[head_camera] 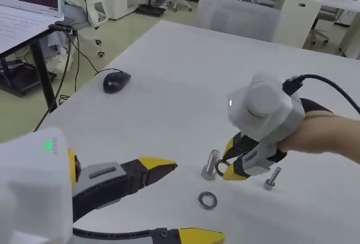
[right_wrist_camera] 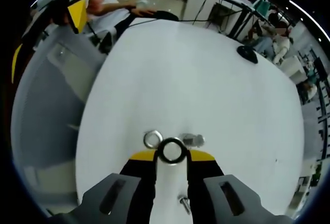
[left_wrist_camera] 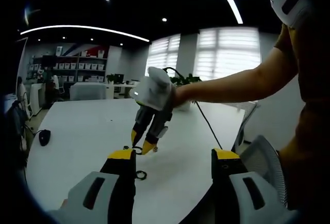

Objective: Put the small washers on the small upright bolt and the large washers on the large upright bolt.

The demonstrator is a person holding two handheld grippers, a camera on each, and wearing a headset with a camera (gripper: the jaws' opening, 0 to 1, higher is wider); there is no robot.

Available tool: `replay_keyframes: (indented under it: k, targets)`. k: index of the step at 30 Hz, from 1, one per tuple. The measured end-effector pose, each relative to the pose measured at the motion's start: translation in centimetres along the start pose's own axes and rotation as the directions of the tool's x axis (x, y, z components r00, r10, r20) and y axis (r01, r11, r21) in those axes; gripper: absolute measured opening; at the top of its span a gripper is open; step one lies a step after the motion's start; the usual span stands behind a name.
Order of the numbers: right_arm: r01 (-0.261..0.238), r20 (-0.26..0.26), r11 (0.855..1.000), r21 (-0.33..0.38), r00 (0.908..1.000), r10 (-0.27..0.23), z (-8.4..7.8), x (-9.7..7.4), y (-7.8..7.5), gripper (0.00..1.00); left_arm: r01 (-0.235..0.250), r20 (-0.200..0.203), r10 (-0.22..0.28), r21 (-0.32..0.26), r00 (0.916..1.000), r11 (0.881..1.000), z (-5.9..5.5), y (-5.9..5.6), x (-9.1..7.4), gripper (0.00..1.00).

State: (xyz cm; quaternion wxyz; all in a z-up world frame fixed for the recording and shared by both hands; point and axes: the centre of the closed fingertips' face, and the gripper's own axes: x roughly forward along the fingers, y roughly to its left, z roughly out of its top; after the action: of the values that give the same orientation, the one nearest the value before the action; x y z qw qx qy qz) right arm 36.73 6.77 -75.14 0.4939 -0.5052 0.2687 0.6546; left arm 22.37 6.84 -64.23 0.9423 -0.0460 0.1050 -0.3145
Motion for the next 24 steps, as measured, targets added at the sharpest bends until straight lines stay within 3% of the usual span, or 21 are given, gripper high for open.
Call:
replay_keyframes:
  k: [9,16,24]
  targets:
    - [0.021,-0.006,1.0,-0.018,0.9998,-0.021,0.7,0.2,-2.5,0.22,-0.008,-0.008,0.008,-0.005,0.9999,1.0,-0.1,0.5,0.1,0.58]
    - [0.012,-0.008,1.0,-0.021,0.9999,-0.012,1.3,1.0,-3.1,0.22,-0.017,-0.011,0.017,-0.007,0.9998,1.0,0.0,1.1,0.1,0.59]
    - [-0.01,-0.035,1.0,-0.023,0.9993,0.01,0.6,1.8,-3.1,0.22,-0.027,-0.011,0.026,-0.011,0.9996,1.0,-0.1,1.7,0.0,0.59]
